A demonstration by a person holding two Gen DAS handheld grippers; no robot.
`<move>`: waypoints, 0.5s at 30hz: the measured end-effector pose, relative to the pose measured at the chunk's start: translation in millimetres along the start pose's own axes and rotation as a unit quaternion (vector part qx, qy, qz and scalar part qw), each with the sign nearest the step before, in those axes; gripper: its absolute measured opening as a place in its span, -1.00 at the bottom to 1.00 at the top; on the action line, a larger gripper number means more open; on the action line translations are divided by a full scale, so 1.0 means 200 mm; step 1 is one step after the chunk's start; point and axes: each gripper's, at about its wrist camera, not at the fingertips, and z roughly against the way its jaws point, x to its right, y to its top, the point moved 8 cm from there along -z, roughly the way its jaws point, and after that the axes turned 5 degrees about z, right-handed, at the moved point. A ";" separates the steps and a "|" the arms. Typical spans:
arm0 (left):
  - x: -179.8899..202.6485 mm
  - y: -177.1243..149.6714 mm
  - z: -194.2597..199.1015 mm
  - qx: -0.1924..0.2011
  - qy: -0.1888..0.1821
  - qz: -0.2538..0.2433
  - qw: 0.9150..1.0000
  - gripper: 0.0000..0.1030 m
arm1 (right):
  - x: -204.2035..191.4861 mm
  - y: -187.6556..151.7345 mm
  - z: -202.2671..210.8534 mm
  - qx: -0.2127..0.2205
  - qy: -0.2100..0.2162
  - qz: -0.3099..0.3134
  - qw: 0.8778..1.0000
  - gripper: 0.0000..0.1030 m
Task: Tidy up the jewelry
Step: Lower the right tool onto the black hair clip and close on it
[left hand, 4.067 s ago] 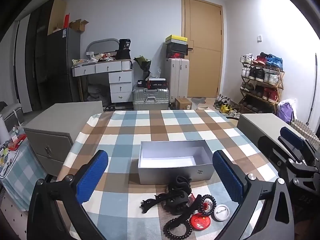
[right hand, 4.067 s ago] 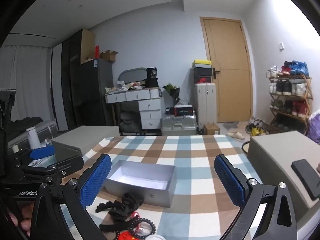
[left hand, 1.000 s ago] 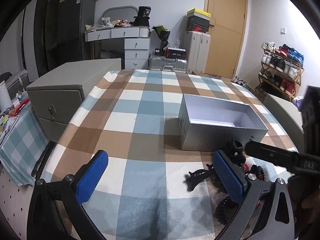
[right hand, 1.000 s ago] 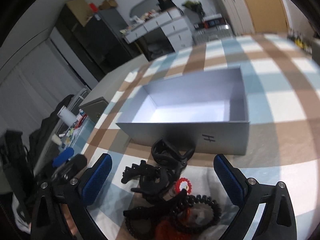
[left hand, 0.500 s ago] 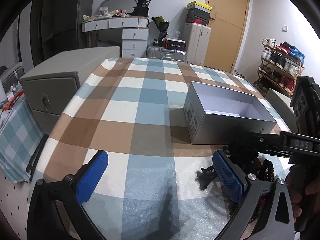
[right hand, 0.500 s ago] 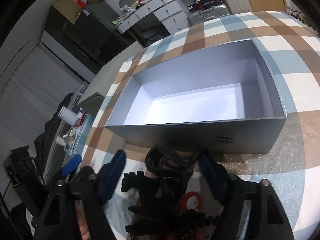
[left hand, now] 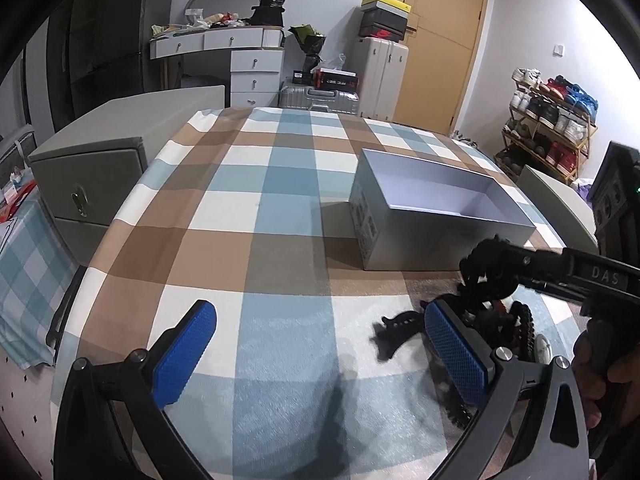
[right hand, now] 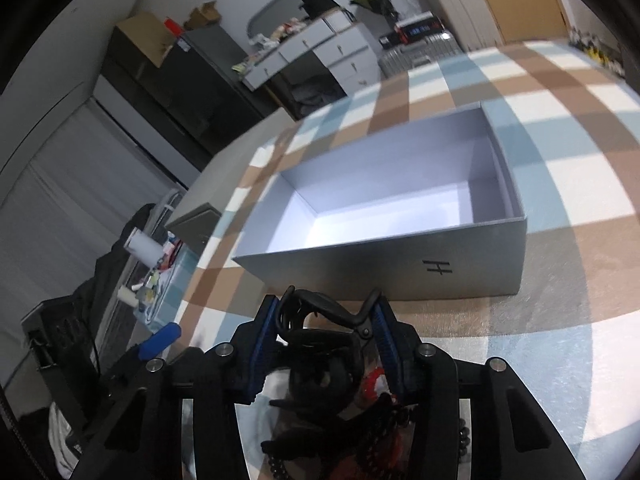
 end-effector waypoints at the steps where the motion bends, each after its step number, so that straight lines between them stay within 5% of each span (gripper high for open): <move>1: 0.01 0.00 0.00 -0.001 0.000 -0.004 1.000 0.98 | -0.01 0.01 0.02 0.009 -0.001 0.005 1.000 -0.11; 9: 0.12 -0.04 0.03 -0.023 -0.026 -0.023 0.999 0.98 | -0.04 0.07 0.24 0.076 -0.006 0.031 0.997 -0.12; 15: 0.26 -0.12 0.06 -0.053 -0.080 -0.040 0.995 0.98 | -0.03 0.06 0.41 0.107 -0.013 0.044 0.993 -0.11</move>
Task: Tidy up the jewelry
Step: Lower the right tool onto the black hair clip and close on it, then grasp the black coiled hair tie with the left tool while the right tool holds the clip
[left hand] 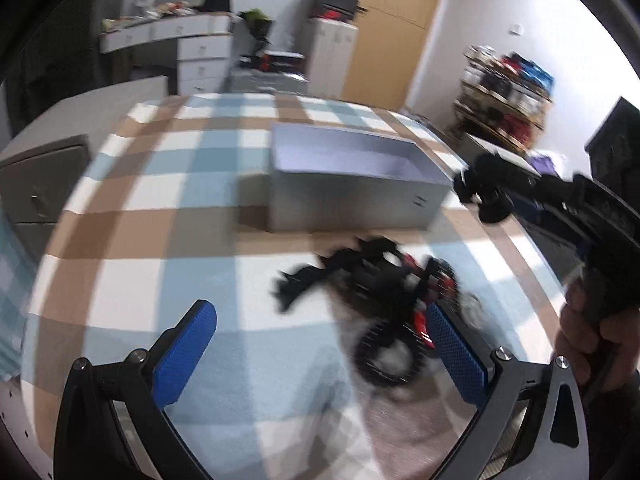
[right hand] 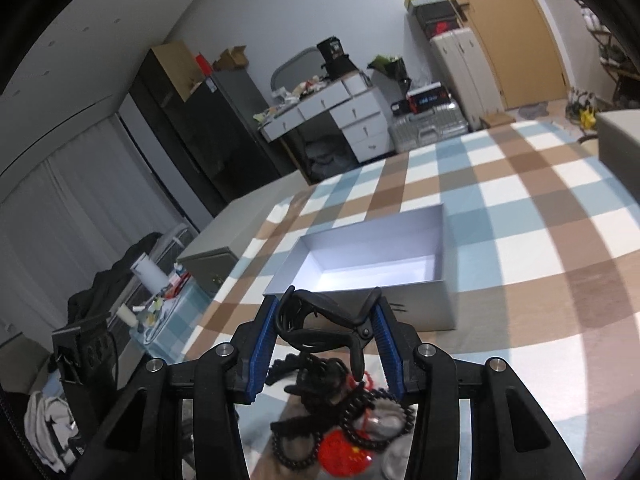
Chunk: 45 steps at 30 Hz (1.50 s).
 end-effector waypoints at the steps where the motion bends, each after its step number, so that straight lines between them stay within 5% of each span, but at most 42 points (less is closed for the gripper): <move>1: 0.03 -0.02 -0.01 -0.005 0.000 -0.012 1.000 0.98 | 0.01 0.00 0.03 0.005 -0.002 0.002 1.000 -0.11; 16: 0.20 -0.16 -0.09 -0.059 -0.014 -0.070 0.996 0.97 | 0.19 -0.07 0.29 0.028 -0.034 -0.017 0.999 -0.11; 20: 0.19 -0.16 -0.11 -0.065 -0.012 -0.073 0.995 0.74 | 0.20 -0.09 0.30 0.026 -0.037 -0.018 0.999 -0.11; 35: 0.24 -0.19 -0.16 -0.087 -0.009 -0.087 0.992 0.51 | 0.20 -0.12 0.27 0.017 -0.030 -0.019 0.999 -0.11; 37: 0.25 -0.20 -0.17 -0.087 0.006 -0.097 0.991 0.42 | 0.19 -0.12 0.27 0.017 -0.030 -0.017 0.999 -0.11; 40: 0.25 -0.19 -0.17 -0.083 0.023 -0.107 0.991 -0.06 | 0.19 -0.11 0.27 0.019 -0.029 -0.016 0.999 -0.11; 45: 0.24 -0.20 -0.16 -0.091 0.021 -0.116 0.989 -0.20 | 0.18 -0.10 0.27 0.021 -0.026 -0.020 0.999 -0.11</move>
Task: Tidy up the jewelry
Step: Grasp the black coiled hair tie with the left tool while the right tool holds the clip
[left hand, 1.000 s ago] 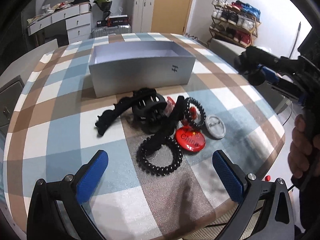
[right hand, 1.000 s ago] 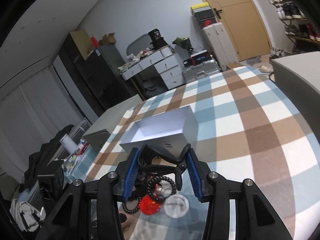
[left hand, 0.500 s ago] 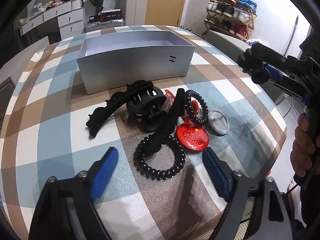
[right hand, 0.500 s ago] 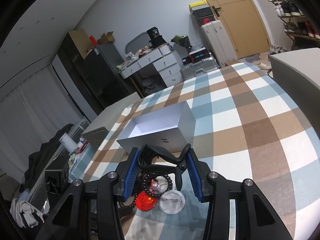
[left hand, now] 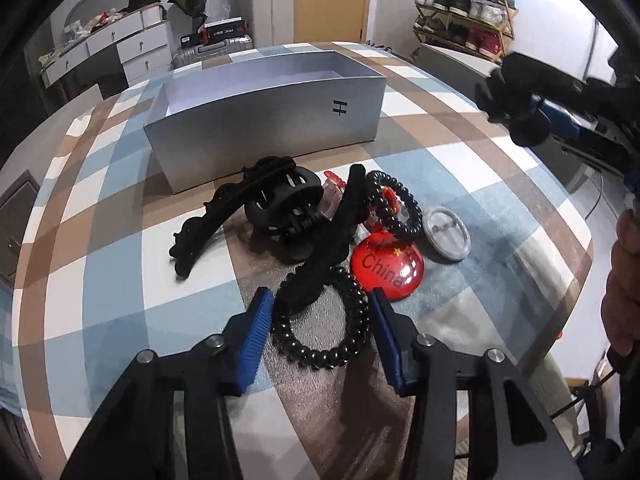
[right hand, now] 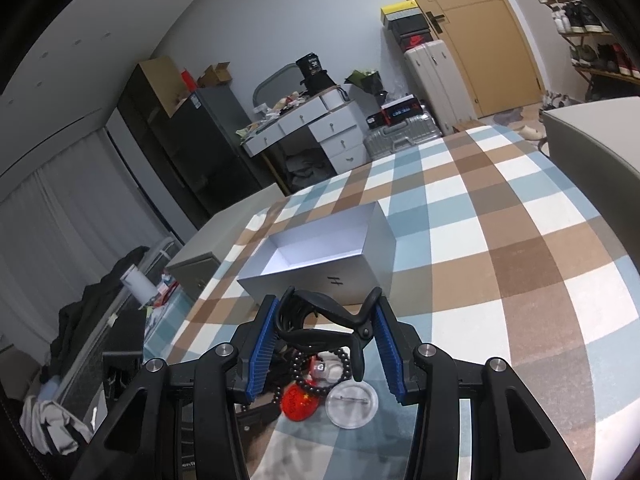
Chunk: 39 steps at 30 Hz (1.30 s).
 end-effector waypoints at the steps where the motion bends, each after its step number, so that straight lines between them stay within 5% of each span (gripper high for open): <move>1: 0.00 -0.01 0.01 -0.002 -0.001 -0.002 1.000 -0.20 | 0.00 0.00 0.00 0.000 0.002 -0.001 1.000 -0.11; 12: -0.03 -0.07 0.09 -0.007 -0.022 0.025 0.999 -0.22 | -0.05 0.02 -0.01 0.001 0.008 0.006 1.000 -0.11; 30: -0.05 0.09 0.25 0.027 -0.101 0.055 0.993 -0.27 | -0.12 0.03 -0.03 -0.005 0.012 0.016 1.000 -0.11; 39: -0.10 0.10 0.31 0.047 -0.060 0.032 0.997 -0.27 | -0.14 0.02 -0.04 -0.009 0.013 0.018 1.000 -0.11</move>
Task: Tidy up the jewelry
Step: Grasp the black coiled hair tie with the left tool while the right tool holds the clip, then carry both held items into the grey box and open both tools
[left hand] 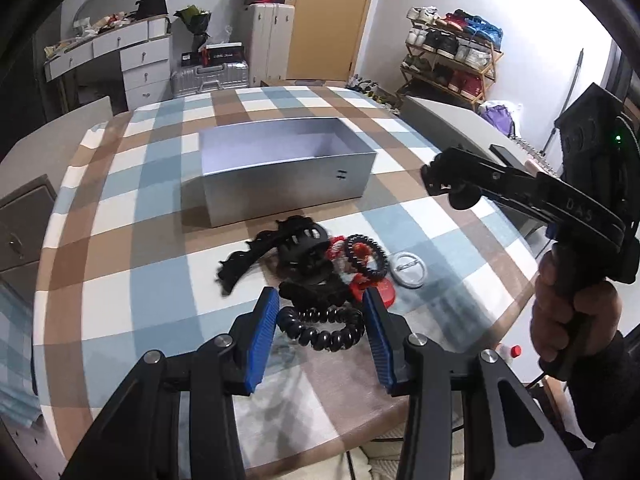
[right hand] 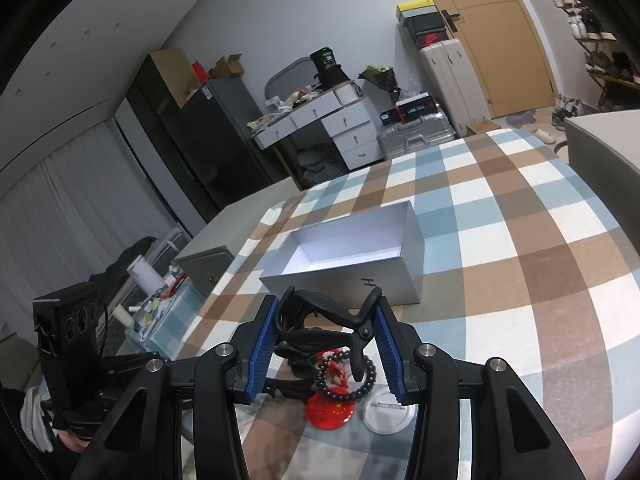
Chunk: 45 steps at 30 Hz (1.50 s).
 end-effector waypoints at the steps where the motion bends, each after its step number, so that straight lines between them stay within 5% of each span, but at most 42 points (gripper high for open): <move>1: -0.01 0.01 0.01 0.004 0.002 0.002 1.000 -0.27 | 0.00 0.00 0.00 0.001 0.000 0.000 1.000 -0.11; 21: -0.04 0.48 -0.06 0.076 -0.005 -0.037 0.996 -0.27 | 0.03 0.22 -0.16 0.011 0.017 0.017 1.000 -0.11; 29: -0.13 0.63 -0.22 0.072 -0.007 -0.010 0.997 -0.27 | 0.07 0.34 -0.40 -0.006 0.025 0.034 0.999 -0.11; 45: -0.16 0.66 -0.43 0.025 -0.001 -0.005 1.000 -0.21 | 0.21 0.29 -0.73 -0.085 0.010 0.014 0.996 -0.07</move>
